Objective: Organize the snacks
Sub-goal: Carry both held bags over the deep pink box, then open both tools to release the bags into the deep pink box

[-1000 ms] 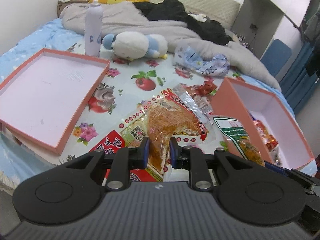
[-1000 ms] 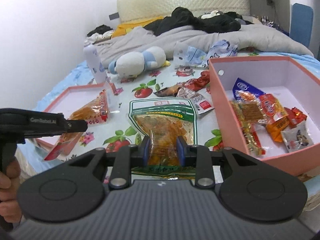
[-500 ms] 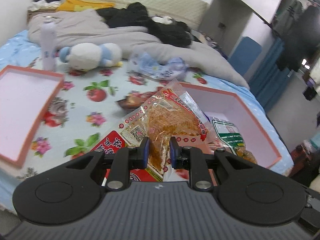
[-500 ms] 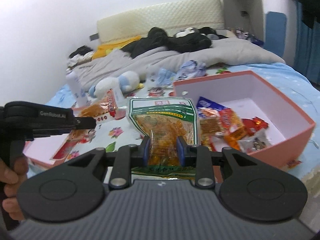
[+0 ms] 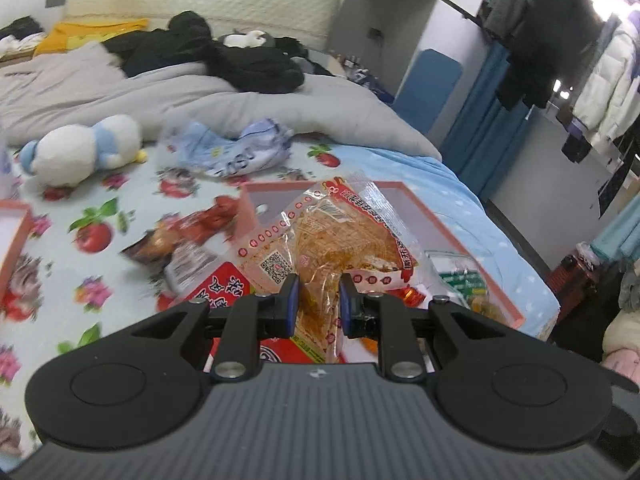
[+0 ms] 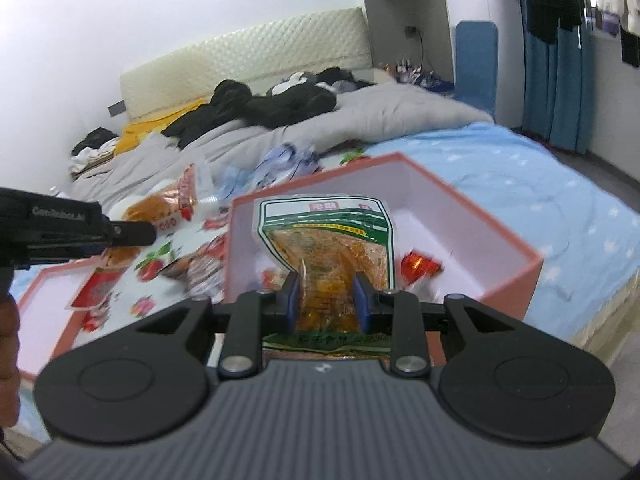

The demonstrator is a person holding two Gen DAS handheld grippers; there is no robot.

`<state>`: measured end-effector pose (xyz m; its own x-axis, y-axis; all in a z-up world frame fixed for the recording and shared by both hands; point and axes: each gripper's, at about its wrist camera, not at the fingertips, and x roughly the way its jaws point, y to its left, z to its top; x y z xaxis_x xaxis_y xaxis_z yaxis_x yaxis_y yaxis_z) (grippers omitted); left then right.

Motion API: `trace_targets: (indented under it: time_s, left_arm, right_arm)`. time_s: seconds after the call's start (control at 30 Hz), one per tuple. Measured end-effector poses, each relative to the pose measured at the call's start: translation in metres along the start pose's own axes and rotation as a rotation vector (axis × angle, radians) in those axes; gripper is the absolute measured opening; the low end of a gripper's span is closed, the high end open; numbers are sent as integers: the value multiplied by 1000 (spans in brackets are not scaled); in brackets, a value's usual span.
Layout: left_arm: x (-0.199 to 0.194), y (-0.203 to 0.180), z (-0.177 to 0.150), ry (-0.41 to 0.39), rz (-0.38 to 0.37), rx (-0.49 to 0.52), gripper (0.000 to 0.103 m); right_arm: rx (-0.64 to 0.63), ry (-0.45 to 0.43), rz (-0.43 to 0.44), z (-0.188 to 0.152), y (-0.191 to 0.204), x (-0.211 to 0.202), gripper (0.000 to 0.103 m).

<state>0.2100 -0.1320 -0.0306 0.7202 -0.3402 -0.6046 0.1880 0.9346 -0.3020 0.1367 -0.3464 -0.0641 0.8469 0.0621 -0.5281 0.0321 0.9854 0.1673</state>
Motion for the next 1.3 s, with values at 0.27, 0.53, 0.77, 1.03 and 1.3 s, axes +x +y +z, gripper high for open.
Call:
trace_targets:
  time_s: [0.27, 0.53, 0.77, 1.03, 1.3]
  left_arm:
    - [89, -24, 49, 107, -14, 67, 24]
    - [164, -22, 75, 295, 3, 105, 24]
    - [187, -7, 79, 355, 24, 66, 24]
    - [173, -5, 80, 345, -22, 64, 61]
    - [131, -9, 84, 238, -51, 101, 63]
  right_arm:
    - [-3, 53, 0, 32, -34, 59, 31]
    - [8, 177, 7, 43, -55, 117, 32]
    - [9, 248, -16, 37, -59, 137, 36]
    - [39, 244, -58, 38, -65, 132, 58]
    - [67, 185, -53, 38, -61, 105, 64]
